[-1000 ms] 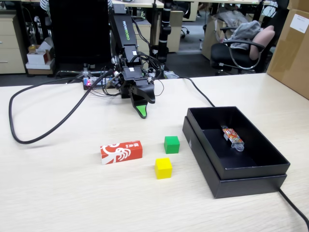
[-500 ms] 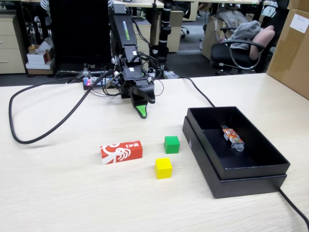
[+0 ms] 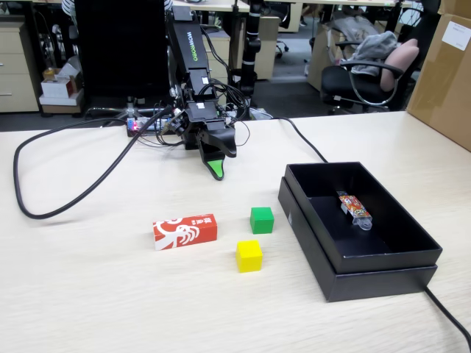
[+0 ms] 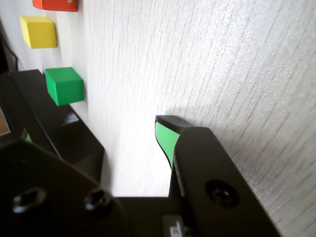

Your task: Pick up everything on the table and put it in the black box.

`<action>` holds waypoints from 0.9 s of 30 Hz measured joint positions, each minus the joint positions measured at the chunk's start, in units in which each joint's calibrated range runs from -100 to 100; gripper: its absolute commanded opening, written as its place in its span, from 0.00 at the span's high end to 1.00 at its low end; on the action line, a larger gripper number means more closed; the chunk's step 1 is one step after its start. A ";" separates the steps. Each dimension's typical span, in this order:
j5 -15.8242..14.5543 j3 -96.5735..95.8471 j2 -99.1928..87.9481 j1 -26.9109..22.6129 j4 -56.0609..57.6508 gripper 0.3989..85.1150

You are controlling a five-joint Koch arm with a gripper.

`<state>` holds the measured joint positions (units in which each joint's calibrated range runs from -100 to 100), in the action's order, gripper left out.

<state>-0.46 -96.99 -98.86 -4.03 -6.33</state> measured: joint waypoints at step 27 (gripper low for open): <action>-2.49 15.16 0.63 -1.56 26.40 0.42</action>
<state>-2.95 -81.83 -98.23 -5.59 20.07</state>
